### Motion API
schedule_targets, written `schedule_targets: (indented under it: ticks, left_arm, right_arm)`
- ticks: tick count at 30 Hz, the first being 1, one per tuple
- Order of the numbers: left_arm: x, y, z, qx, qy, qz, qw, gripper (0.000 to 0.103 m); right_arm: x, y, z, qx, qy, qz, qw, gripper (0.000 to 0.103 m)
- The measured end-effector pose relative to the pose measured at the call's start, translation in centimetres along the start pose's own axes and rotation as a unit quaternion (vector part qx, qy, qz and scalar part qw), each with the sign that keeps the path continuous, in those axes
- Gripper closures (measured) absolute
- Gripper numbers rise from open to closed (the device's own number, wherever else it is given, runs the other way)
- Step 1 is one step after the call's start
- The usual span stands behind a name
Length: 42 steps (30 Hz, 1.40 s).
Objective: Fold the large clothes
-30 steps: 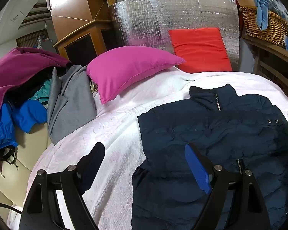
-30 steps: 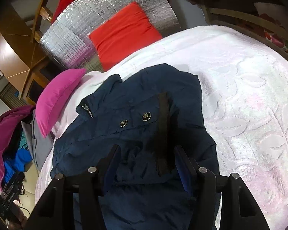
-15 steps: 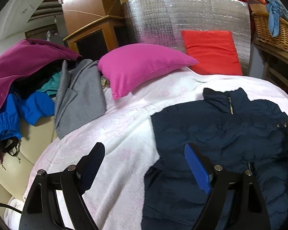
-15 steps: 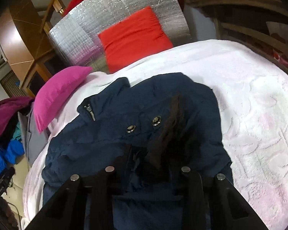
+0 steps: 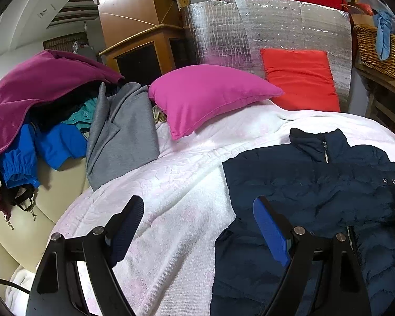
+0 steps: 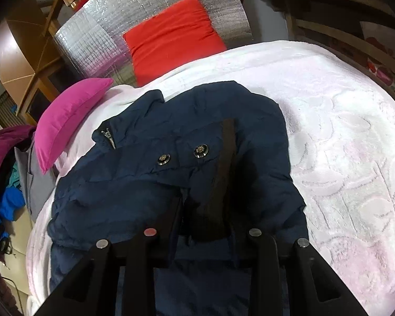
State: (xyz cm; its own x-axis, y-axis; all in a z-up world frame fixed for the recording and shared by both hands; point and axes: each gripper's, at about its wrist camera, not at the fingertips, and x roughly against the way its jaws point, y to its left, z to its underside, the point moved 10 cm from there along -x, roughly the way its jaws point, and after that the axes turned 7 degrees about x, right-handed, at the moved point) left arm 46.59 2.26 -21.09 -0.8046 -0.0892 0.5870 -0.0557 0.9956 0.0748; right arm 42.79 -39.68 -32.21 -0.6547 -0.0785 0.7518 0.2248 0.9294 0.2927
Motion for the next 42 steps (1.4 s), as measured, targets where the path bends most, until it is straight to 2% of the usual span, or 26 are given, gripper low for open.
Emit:
schedule_targets:
  ticks: [1,3,6,9,10,11,12,14,18,20,21,22,23,25,26,29,31,35,39,42]
  left_arm:
    - [-0.3,-0.1,0.1,0.0,0.006,0.004,1.0,0.018]
    - [-1.7,-0.4,0.7,0.007,0.033,0.017,0.9993,0.017]
    - [-4.8,-1.0,1.8,0.032,0.088,0.05,0.9943,0.017]
    - [-7.9,-1.7,2.3,0.059,0.123,0.077,0.9876,0.017]
    - [-9.1,-2.1,2.3,0.07,0.136,0.091,0.984,0.017]
    - [-9.9,-2.6,2.5,0.079,0.146,0.105,0.9805,0.017]
    - [-10.7,-3.0,2.6,0.089,0.156,0.118,0.9767,0.017]
    - [-12.6,-4.1,3.2,0.108,0.186,0.141,0.9664,0.017]
    - [-15.1,-5.4,4.5,0.134,0.219,0.154,0.9541,0.017]
    - [-15.6,-6.0,5.1,0.136,0.227,0.156,0.9517,0.017]
    - [-15.8,-6.1,5.3,0.132,0.229,0.154,0.9521,0.018]
    - [-15.9,-6.3,5.7,0.124,0.232,0.151,0.9528,0.019]
    - [-16.2,-6.4,6.0,0.121,0.235,0.152,0.9524,0.022]
    - [-16.1,-6.9,6.3,0.122,0.241,0.168,0.948,0.041]
    - [-15.9,-6.9,6.2,0.121,0.241,0.171,0.9478,0.045]
    - [-15.7,-7.4,6.1,0.087,0.23,0.148,0.9578,0.046]
    - [-15.7,-7.6,6.6,0.084,0.241,0.14,0.9568,0.044]
    - [-13.8,-6.9,6.7,0.081,0.245,0.144,0.9554,0.042]
    - [-10.2,-5.4,6.5,0.041,0.21,0.146,0.9659,0.032]
    - [-6.8,-3.8,7.3,0.01,0.186,0.145,0.9717,0.031]
  right_arm:
    - [0.4,-0.1,0.1,-0.003,-0.001,-0.003,1.0,0.057]
    - [1.6,-0.7,-0.5,-0.012,-0.018,-0.007,1.0,0.046]
    - [2.8,-2.0,-2.5,-0.025,-0.047,-0.009,0.999,0.045]
    - [2.9,-4.0,-4.2,-0.042,-0.055,0.005,0.998,0.044]
    - [2.7,-4.8,-4.7,-0.048,-0.055,0.014,0.997,0.042]
    - [2.2,-5.7,-5.2,-0.058,-0.051,0.019,0.997,0.032]
    - [1.6,-6.6,-5.4,-0.073,-0.044,0.017,0.996,0.028]
    - [0.0,-7.8,-5.8,-0.111,-0.031,-0.011,0.993,0.028]
    - [-3.1,-7.4,-5.8,-0.127,0.004,-0.038,0.991,0.028]
    - [-4.1,-6.2,-5.5,-0.119,0.013,-0.053,0.991,0.028]
    - [-4.3,-5.8,-5.3,-0.109,0.015,-0.047,0.993,0.022]
    - [-4.5,-5.2,-5.4,-0.09,0.013,-0.033,0.995,0.022]
    - [-4.6,-4.8,-5.3,-0.077,0.011,-0.025,0.997,0.022]
    - [-4.7,-3.9,-5.6,-0.05,0.003,-0.01,0.999,0.03]
    - [-4.6,-3.8,-5.9,-0.047,-0.002,-0.002,0.999,0.033]
    - [-4.2,-4.6,-6.0,-0.07,-0.011,-0.006,0.998,0.035]
    - [-4.9,-5.4,-5.5,-0.086,0.001,0.001,0.996,0.036]
    - [-3.5,-5.5,-5.2,-0.125,-0.001,-0.041,0.991,0.035]
    - [-0.2,-5.1,-4.3,-0.116,-0.021,-0.062,0.991,0.031]
    - [2.2,-4.9,-2.8,-0.102,-0.027,-0.071,0.992,0.031]
